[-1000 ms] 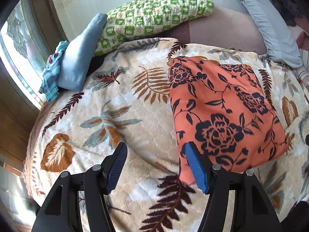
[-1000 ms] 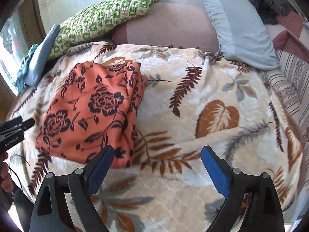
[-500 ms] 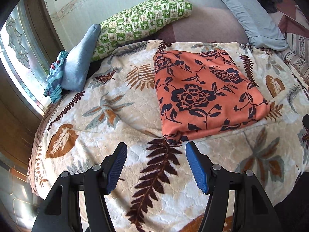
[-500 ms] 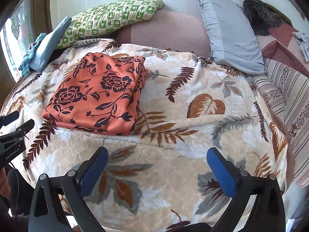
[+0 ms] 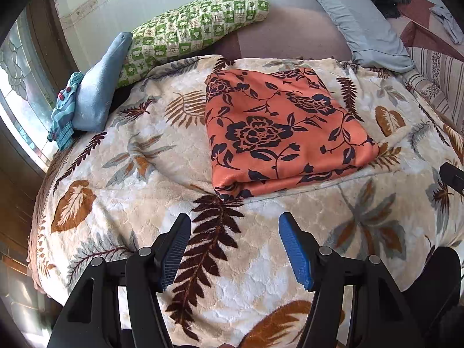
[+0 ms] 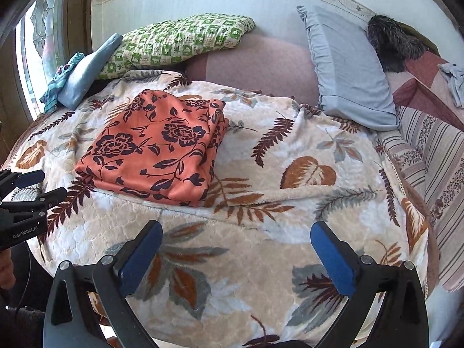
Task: Fold small clothes
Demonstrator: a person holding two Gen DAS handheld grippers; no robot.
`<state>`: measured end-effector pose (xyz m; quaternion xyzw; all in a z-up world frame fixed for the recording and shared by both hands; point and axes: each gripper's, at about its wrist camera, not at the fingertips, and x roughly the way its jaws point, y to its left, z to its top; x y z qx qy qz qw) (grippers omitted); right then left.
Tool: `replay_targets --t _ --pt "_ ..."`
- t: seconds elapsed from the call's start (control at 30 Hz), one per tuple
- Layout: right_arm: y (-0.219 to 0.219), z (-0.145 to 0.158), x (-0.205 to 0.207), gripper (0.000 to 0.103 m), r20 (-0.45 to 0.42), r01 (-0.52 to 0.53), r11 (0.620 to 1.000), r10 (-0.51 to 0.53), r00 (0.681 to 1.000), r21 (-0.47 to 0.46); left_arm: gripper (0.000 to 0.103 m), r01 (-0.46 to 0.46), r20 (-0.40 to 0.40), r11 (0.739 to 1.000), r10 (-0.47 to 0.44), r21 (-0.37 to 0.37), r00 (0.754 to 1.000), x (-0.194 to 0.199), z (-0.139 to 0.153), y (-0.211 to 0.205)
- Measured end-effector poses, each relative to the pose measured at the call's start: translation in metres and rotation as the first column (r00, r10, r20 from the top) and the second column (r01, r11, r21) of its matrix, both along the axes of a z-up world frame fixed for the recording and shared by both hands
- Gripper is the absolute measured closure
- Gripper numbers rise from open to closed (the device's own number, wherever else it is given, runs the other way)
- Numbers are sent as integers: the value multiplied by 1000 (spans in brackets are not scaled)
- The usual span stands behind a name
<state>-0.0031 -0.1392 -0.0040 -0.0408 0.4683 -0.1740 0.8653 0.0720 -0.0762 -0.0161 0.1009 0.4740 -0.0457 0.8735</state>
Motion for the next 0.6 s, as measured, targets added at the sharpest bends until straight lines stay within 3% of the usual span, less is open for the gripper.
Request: replay_targets --t 0.3,0.6 --pt "-8 -6 -6 1 -15 43 999 -43 999 12 40 18 -4 1000 -18 -8 1000 -7 5 -6" --pt "-10 -8 -6 1 -34 53 999 -53 998 -3 40 22 43 999 -21 -25 999 -11 20 -16"
